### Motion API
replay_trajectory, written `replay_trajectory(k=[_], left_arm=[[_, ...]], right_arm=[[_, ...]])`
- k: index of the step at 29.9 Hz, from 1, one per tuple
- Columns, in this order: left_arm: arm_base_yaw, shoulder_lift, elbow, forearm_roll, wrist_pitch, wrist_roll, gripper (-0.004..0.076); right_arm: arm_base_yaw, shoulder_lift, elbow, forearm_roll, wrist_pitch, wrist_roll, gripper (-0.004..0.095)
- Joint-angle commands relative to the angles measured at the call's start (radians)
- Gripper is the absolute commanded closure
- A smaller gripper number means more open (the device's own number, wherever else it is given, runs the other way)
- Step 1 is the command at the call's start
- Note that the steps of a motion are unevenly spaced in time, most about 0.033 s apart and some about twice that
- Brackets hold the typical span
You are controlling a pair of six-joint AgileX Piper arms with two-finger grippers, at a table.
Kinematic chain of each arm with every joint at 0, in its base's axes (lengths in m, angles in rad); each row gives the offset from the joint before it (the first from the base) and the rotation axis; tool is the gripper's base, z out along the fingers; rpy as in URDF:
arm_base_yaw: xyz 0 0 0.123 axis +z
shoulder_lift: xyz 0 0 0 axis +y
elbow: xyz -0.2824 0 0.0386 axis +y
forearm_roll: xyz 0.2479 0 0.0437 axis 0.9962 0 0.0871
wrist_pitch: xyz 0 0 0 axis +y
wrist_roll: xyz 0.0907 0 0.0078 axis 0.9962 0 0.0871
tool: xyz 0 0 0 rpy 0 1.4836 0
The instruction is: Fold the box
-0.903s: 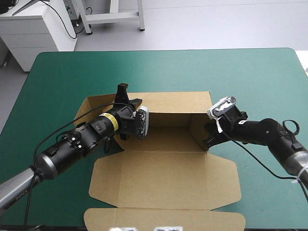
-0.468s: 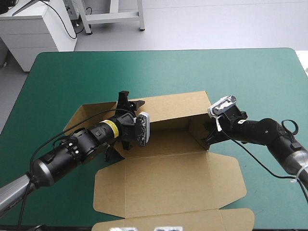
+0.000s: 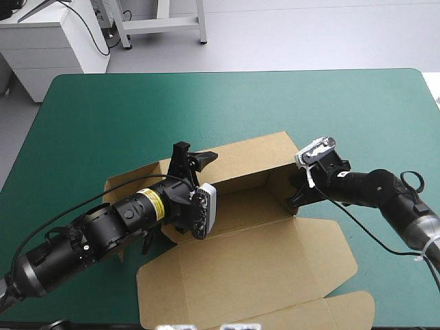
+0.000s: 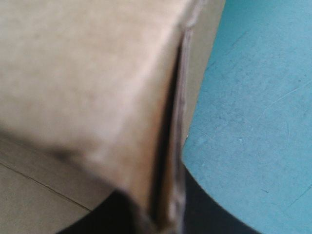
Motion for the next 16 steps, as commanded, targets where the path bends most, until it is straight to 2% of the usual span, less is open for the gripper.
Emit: replay_trajectory(k=[1, 5, 7, 9, 12, 13, 16], left_arm=[[-0.041, -0.062, -0.026, -0.008, -0.021, -0.012, 0.0188], [-0.078, -0.099, -0.026, -0.01, -0.014, -0.019, 0.0195], [-0.09, -0.111, -0.026, -0.02, -0.005, -0.024, 0.0251], [-0.104, -0.116, -0.026, -0.039, 0.003, -0.024, 0.0401], [-0.116, -0.116, -0.033, -0.079, 0.013, -0.024, 0.0699], [-0.118, -0.116, -0.045, -0.086, 0.035, -0.019, 0.0725], [-0.118, -0.105, -0.113, -0.133, 0.167, -0.018, 0.0708]], right_arm=[[0.004, -0.024, -0.027, 0.044, 0.02, 0.004, 0.0926], [0.004, -0.024, -0.027, 0.044, 0.02, 0.004, 0.0926], [0.004, -0.024, -0.027, 0.044, 0.02, 0.004, 0.0926], [0.004, -0.024, -0.027, 0.044, 0.02, 0.004, 0.0926], [0.004, -0.024, -0.027, 0.044, 0.02, 0.011, 0.0926], [0.004, -0.024, -0.027, 0.044, 0.023, 0.015, 0.0926], [0.004, -0.024, -0.027, 0.04, 0.026, 0.027, 0.0926]])
